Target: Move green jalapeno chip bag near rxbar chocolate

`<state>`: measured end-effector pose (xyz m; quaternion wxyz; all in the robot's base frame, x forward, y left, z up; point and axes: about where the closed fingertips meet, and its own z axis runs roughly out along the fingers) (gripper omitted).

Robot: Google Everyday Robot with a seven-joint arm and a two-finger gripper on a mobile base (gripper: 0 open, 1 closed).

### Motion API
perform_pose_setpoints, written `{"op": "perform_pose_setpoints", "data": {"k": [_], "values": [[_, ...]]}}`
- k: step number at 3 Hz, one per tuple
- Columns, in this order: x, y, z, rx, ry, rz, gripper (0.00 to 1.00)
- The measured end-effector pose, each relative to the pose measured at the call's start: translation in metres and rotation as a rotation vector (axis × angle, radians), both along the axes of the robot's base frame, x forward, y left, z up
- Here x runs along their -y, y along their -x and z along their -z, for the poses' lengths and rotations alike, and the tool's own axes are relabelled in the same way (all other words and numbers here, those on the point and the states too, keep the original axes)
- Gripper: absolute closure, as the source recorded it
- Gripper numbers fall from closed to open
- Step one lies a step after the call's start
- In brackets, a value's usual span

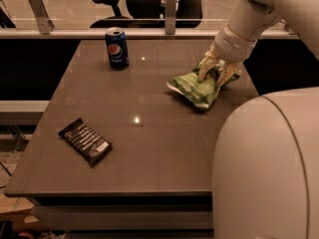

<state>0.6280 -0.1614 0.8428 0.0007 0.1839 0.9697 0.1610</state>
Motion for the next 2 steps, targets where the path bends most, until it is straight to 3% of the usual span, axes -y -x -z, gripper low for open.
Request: {"op": "perform_pose_setpoints", "data": {"k": [2], "values": [[0.0000,0.0000,-0.0040,0.000,0.000,0.000,1.00]]}}
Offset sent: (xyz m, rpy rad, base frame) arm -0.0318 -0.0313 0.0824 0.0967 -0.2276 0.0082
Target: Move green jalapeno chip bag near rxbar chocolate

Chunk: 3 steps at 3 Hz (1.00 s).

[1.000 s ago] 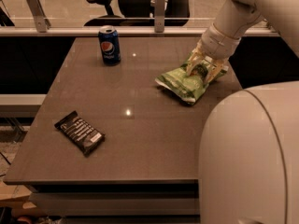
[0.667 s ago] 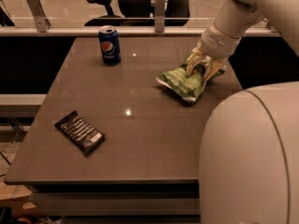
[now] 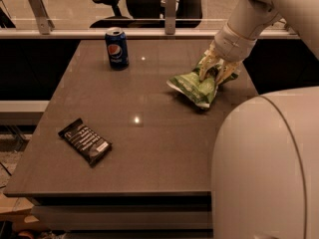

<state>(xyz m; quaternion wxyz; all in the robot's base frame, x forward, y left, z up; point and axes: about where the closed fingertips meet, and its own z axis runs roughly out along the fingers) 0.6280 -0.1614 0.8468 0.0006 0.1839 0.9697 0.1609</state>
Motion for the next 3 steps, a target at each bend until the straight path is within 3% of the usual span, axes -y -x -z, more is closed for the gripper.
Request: {"op": "perform_pose_setpoints", "data": {"k": [3], "values": [[0.0000,0.0000,-0.0018,0.001,0.000,0.000,1.00]]}}
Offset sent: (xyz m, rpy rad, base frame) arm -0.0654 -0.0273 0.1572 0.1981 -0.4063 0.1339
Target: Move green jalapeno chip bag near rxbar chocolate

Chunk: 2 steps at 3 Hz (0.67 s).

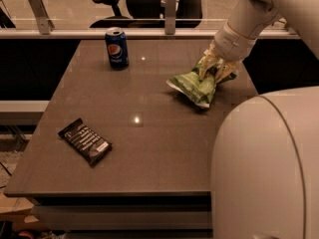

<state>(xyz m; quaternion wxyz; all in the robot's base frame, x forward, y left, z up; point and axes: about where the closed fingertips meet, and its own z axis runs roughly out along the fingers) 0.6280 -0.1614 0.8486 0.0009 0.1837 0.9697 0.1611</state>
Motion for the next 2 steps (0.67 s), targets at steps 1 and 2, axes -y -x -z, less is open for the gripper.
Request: {"op": "perform_pose_setpoints", "data": {"k": [1,2], "values": [[-0.0048,0.0158,-0.0230,0.046,0.016,-0.017,1.00],[-0.0050,0.0158,-0.0230,0.046,0.017,-0.017,1.00]]}}
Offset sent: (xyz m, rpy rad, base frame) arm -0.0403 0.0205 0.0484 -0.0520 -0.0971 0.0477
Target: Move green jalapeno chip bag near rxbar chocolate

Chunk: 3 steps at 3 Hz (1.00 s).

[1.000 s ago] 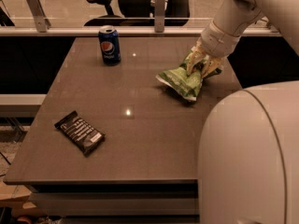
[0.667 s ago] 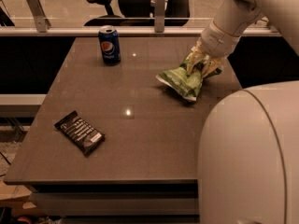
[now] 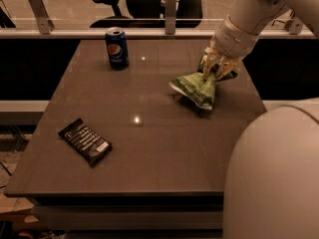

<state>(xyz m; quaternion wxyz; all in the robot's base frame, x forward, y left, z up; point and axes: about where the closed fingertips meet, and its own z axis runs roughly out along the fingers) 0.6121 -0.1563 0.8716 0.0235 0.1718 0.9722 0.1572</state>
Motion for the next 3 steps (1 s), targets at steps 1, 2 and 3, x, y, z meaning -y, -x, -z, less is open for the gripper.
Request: {"op": "perform_pose_setpoints", "data": {"k": [1,2,3], "values": [[-0.009,0.013,-0.012,0.031,0.017,-0.023,1.00],[-0.021,0.034,-0.027,0.080,0.041,-0.052,1.00],[-0.030,0.054,-0.038,0.126,0.050,-0.083,1.00]]}}
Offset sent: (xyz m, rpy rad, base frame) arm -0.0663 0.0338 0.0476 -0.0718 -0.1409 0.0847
